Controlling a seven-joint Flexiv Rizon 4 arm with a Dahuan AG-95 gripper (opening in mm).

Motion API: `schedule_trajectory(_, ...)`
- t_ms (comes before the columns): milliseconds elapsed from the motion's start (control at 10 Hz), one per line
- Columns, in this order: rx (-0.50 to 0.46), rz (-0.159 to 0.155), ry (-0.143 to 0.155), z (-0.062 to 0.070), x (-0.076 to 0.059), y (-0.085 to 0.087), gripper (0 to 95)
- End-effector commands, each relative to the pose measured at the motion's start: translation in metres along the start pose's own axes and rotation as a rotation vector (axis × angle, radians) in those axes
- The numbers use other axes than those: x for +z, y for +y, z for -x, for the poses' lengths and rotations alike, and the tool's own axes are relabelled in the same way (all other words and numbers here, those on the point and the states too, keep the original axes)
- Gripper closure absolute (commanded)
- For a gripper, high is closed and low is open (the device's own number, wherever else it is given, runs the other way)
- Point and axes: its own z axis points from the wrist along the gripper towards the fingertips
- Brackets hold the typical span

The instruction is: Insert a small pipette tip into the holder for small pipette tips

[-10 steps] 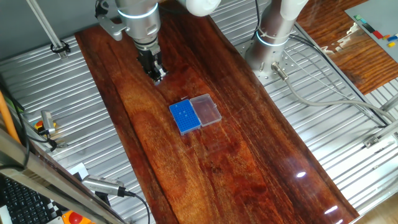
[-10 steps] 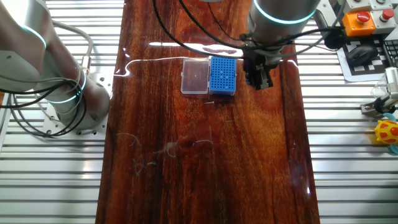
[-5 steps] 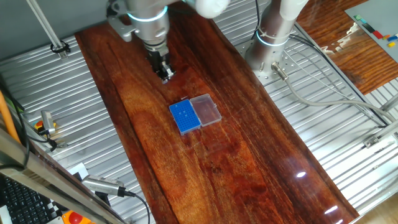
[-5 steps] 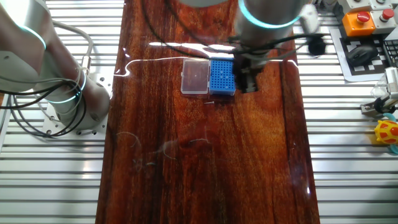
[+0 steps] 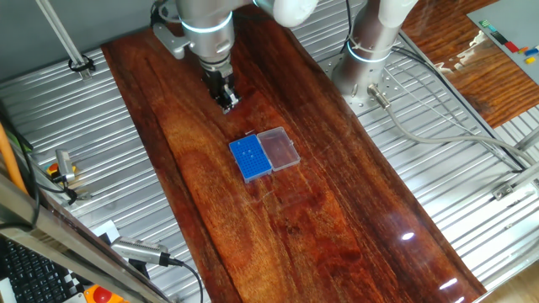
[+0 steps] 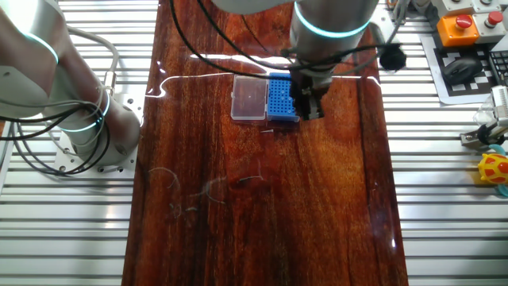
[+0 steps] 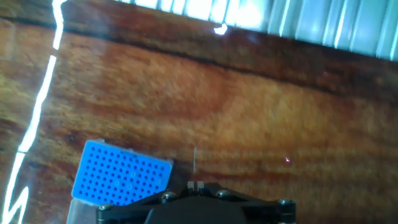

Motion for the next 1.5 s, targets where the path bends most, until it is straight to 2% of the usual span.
schedule_trajectory(100, 0.013, -0.001, 0.026, 0.004, -0.016, -0.008, 76.0)
schedule_trajectory(200, 0.022, 0.003, 0.026, 0.002, -0.007, -0.009, 57.0)
schedule_trajectory(400, 0.030, 0.014, 0.019, -0.008, 0.012, -0.009, 57.0)
schedule_trajectory(700, 0.016, 0.012, 0.018, -0.017, 0.037, -0.003, 57.0)
schedule_trajectory(900, 0.020, 0.011, 0.019, -0.023, 0.049, 0.002, 57.0)
schedule_trajectory(1100, 0.027, 0.009, 0.017, -0.023, 0.049, 0.002, 57.0)
schedule_trajectory(1500, -0.022, 0.012, 0.037, -0.023, 0.049, 0.002, 57.0)
